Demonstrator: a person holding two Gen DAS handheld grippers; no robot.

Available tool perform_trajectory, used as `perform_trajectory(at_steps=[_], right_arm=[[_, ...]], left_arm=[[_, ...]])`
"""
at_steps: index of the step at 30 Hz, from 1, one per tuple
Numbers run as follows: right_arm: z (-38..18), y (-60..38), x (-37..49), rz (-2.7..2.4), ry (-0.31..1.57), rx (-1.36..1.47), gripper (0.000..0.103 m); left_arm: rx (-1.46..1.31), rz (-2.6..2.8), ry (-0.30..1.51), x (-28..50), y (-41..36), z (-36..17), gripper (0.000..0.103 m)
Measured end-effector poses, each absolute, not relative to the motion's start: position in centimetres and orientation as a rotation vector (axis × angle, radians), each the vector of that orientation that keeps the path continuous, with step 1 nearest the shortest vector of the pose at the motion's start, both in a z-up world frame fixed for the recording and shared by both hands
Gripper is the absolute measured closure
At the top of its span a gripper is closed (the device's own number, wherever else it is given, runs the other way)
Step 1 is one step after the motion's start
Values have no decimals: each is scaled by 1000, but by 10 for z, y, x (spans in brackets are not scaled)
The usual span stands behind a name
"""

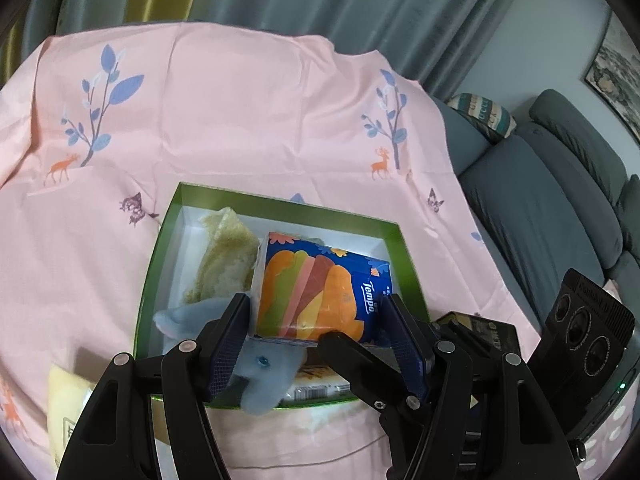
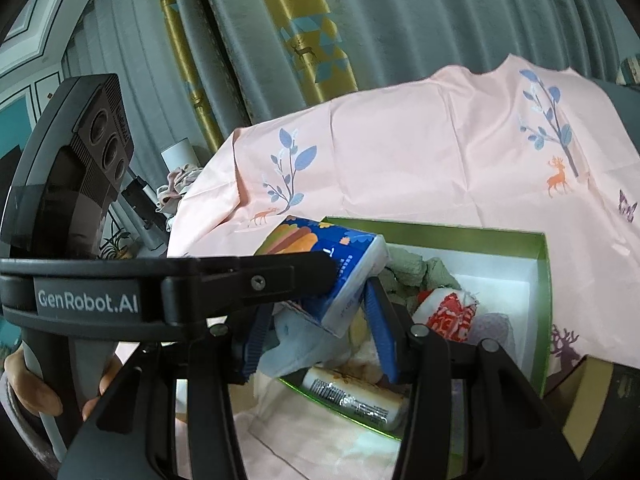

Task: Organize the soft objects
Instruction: 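Lower the tissue pack into the green box with the left tool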

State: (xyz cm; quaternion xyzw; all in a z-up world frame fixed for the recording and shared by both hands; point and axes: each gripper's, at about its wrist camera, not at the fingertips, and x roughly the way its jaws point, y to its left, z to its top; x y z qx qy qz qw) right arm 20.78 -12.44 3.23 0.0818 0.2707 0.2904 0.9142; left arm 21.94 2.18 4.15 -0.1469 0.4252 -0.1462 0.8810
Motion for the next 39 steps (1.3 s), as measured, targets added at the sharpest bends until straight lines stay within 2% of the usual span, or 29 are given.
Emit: perform_trajectory(at_steps=[21,39], right_arm=[[14,-128,228,567,622,215,56],[20,-148,231,492,581,272,55]], left_arm=[[-257,-295,945,245,13,19,35],[-189,-318,943,259,-14,30,35]])
